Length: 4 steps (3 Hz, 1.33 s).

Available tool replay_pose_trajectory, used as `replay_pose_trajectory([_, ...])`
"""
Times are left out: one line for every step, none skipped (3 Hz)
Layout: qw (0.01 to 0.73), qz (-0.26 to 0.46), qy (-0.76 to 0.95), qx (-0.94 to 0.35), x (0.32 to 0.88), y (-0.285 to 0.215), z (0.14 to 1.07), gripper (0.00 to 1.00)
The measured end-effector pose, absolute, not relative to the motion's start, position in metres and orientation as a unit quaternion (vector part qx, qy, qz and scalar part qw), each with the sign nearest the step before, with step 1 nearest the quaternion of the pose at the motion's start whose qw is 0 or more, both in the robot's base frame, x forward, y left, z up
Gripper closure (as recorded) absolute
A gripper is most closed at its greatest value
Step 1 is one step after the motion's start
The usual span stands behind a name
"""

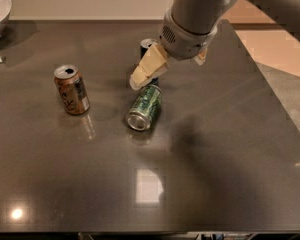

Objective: Pick green can

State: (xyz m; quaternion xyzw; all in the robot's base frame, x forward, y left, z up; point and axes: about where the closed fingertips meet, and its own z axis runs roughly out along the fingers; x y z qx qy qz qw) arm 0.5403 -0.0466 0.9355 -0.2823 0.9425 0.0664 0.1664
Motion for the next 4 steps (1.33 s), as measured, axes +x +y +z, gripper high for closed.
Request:
replay_pose_trajectory([0.166,0.066,0.942,-0.282,0.540,-0.047,0.935,0.00])
replay_pose_trajectory([0.147,0.057,0.951,-0.268,0.539,-0.043,0.929,0.00])
replay_pose_trajectory([0.111,0.044,0.965,-0.235,0.540,-0.036,0.909,0.00])
replay_pose_trajectory([0.075,0.038,0.976,-0.203,0.540,-0.025,0.885,0.00])
